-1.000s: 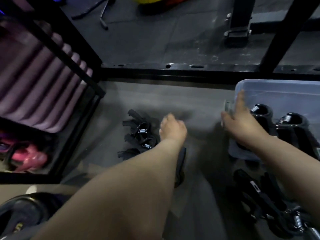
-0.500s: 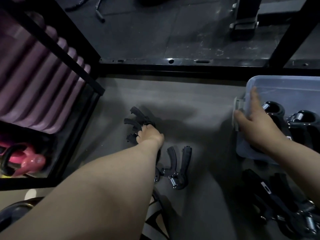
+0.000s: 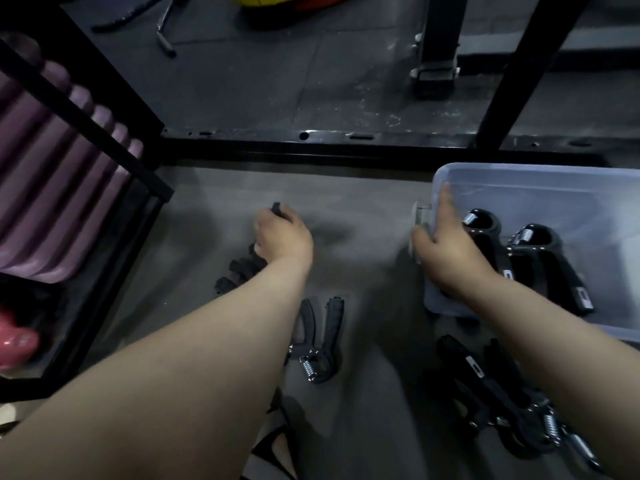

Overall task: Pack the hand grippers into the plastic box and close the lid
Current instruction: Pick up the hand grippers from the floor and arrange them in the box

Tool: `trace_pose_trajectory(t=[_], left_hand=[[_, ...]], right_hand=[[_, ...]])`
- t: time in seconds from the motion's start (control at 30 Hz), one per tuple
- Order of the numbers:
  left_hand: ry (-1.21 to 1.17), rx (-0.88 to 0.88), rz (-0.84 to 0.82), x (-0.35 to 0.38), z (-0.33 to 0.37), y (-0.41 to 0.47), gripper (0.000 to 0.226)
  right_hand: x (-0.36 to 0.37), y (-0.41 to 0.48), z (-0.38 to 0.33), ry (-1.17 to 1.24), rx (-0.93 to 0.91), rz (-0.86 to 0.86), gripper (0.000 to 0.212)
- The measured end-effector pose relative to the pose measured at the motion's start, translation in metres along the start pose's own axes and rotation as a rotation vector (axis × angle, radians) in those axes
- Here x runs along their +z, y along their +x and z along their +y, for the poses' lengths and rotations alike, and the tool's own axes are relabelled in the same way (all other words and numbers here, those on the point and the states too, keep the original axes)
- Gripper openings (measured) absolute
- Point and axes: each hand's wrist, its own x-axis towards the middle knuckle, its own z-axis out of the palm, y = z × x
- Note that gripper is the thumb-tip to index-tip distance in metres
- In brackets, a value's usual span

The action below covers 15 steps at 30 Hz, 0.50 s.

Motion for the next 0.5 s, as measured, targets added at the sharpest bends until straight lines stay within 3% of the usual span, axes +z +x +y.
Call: trace_pose_trajectory(t=[0.13, 0.37, 0.43, 0.5], left_hand=[[-0.395, 0.017, 0.022, 0.0, 0.051, -0.023, 0.038], [-0.648, 0.06, -0.02, -0.008, 0.105, -0.056, 0.034], [-0.636, 0.086, -0.113, -0.012, 0.11, -0.057, 0.04], [-0.629, 0.119, -0.296, -0.016, 0.112, -0.061, 0.04]], right_hand=[[-0.001, 0.0, 0.001, 0.028, -0.025, -0.016, 0.082], [-0.012, 0.004, 0.009, 0.158, -0.105, -0.145, 0.068], [-0.023, 0.006, 0.011, 0.31, -0.072, -0.098, 0.054], [-0.038, 0.005, 0.008, 0.61, 0.003, 0.053, 0.041]])
